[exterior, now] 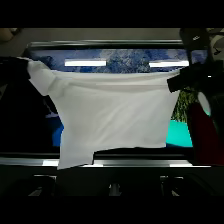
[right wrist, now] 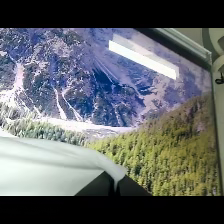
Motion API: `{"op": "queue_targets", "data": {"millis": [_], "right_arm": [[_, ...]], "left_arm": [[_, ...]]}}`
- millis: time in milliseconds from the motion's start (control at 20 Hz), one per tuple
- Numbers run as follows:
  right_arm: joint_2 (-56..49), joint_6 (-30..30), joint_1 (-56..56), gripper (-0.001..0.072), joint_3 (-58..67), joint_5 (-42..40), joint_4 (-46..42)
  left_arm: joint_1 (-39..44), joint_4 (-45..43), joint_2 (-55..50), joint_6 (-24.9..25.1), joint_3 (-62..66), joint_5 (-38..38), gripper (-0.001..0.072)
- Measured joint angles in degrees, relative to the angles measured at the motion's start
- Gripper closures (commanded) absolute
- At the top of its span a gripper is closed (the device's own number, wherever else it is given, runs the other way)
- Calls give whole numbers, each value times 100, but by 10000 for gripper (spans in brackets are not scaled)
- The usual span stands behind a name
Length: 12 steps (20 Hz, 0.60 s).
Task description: Fold the shirts.
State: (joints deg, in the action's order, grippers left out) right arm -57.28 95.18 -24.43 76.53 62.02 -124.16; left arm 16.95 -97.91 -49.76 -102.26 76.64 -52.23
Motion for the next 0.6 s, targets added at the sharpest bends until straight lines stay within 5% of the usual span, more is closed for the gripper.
{"op": "queue_targets", "data": {"millis": [200, 450, 500, 550, 600], "right_arm": [[-944, 988, 4, 692, -162, -542, -168], [-1628, 1497, 4, 692, -210, -802, -243], [-1764, 1543, 4, 689, -216, -813, -219], [-1891, 1569, 4, 598, -221, -826, -157], [-1989, 1589, 4, 428, -221, -833, -105]], "left_arm": [[0, 302, -968, -225, -433, 614, 680], [0, 942, -2035, -317, -564, 1126, 676], [4, 1097, -2212, -319, -575, 1130, 621], [4, 1259, -2389, -321, -581, 1134, 468], [4, 1412, -2538, -330, -588, 1099, 298]]}}
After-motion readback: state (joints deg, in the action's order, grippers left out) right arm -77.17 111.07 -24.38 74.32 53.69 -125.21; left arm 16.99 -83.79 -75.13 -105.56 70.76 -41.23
